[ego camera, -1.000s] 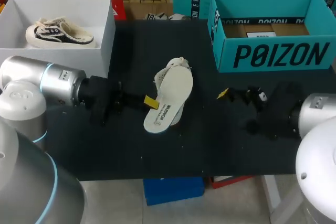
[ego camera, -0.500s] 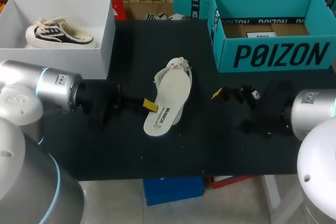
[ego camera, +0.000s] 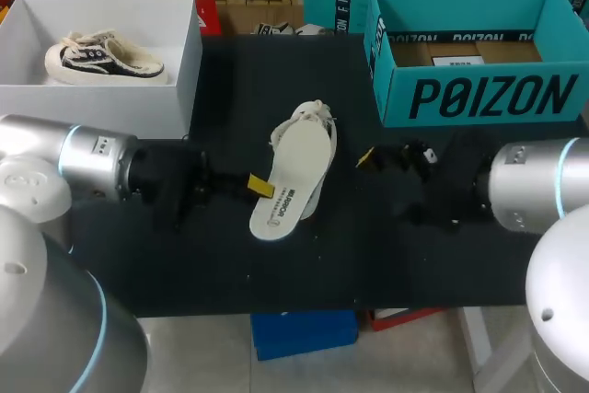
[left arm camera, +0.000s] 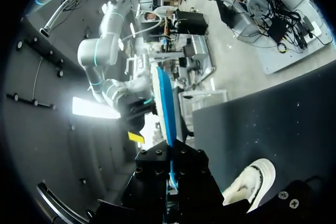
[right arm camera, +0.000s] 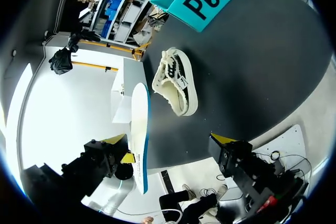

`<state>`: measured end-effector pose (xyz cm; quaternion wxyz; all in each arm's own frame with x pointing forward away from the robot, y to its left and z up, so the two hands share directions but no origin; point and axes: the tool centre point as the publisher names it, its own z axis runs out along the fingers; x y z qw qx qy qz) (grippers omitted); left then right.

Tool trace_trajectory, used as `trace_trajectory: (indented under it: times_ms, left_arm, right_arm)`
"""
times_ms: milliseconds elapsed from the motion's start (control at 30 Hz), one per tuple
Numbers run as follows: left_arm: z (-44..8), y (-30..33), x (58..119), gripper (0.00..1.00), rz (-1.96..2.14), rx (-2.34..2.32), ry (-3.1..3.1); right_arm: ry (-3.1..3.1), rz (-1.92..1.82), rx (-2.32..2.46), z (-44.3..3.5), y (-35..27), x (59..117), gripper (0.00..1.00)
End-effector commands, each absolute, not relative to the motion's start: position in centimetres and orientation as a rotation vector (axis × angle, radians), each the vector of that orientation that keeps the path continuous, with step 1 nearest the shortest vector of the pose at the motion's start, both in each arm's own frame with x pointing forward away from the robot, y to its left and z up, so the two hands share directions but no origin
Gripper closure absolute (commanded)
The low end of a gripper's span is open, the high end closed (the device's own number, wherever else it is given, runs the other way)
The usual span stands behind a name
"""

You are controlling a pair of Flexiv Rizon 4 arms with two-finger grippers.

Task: Take the shoe out of the shoebox, open the shoe tongue, remove and reinsert the insole, then place the shoe into the shoebox

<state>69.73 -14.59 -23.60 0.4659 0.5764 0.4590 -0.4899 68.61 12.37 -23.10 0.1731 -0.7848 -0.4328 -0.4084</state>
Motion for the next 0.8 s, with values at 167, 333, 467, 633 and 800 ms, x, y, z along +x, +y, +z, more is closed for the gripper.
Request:
trace_trajectory:
  times_ms: [167, 333, 467, 633, 800]
  left_arm:
    - [-23.51, -14.4, 69.39, 1.0, -1.199, 1.41, 1.121]
    - [-23.53, -14.44, 69.41, 1.0, -1.2, 1.411, 1.12]
    - [-23.55, -14.45, 69.43, 1.0, -1.2, 1.411, 1.123]
    - [-23.57, -14.3, 69.49, 1.0, -1.193, 1.398, 1.135]
    - [-23.77, -14.23, 69.58, 1.0, -1.202, 1.376, 1.147]
  right_arm:
    - [-0.933, -1.459, -1.074, -23.79, 13.68, 69.66, 0.0]
    - [-0.935, -1.418, -1.041, -23.44, 14.18, 69.7, 0.0]
    - [-0.912, -1.388, -1.027, -23.32, 14.32, 69.73, 0.0]
    - [-0.897, -1.386, -1.021, -23.32, 14.32, 69.73, 0.0]
    - [-0.89, -1.374, -1.02, -23.43, 14.26, 69.84, 0.0]
